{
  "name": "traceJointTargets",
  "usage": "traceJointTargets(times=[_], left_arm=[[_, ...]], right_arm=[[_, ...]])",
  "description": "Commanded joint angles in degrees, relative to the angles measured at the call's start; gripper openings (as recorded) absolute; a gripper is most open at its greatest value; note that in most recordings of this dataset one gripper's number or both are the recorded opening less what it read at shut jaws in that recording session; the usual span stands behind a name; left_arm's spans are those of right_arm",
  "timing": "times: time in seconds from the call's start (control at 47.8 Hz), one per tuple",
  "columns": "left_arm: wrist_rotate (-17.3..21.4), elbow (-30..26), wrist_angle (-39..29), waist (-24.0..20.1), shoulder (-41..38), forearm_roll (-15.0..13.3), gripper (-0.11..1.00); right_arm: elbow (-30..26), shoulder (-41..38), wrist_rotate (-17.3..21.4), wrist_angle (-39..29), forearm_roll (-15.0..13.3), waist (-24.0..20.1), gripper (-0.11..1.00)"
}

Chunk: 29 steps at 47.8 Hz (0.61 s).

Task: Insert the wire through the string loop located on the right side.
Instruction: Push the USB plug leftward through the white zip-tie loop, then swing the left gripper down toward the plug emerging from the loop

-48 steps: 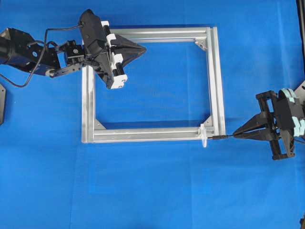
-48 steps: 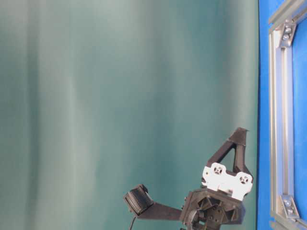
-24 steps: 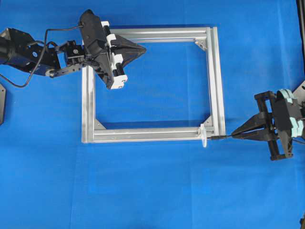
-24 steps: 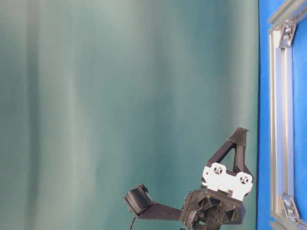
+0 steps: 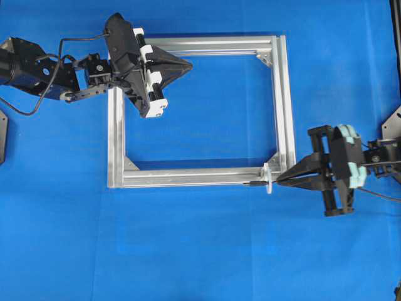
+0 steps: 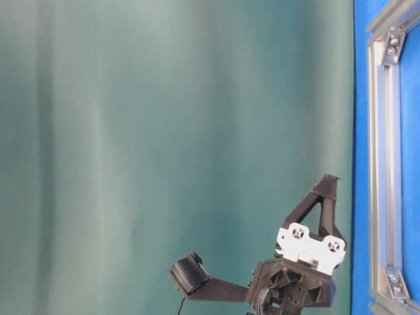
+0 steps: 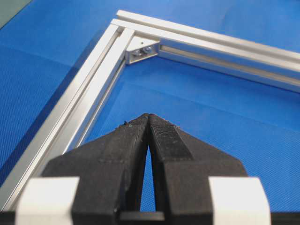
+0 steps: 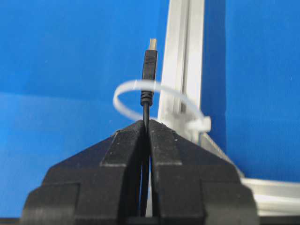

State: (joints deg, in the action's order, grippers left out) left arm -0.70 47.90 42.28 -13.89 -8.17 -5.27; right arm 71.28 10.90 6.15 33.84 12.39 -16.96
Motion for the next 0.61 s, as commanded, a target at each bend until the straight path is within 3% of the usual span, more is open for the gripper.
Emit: traceJointTargets(times=[0.0, 0.377, 0.586], left_arm=[[0.0, -1.1, 0.6, 0.3, 1.8, 0.2, 0.0], [-0.1, -0.9, 0.5, 1.1, 1.9, 0.2, 0.0], [-0.3, -0.6, 0.2, 6.9, 1.9, 0.2, 0.0]], right_arm=[[-2.0, -1.0, 0.1, 1.1, 0.2, 0.4, -0.03], [-2.6, -1.7, 0.1, 1.1, 0.2, 0.8, -0.03], [-2.6, -1.8, 0.1, 1.1, 0.2, 0.8, -0.03]])
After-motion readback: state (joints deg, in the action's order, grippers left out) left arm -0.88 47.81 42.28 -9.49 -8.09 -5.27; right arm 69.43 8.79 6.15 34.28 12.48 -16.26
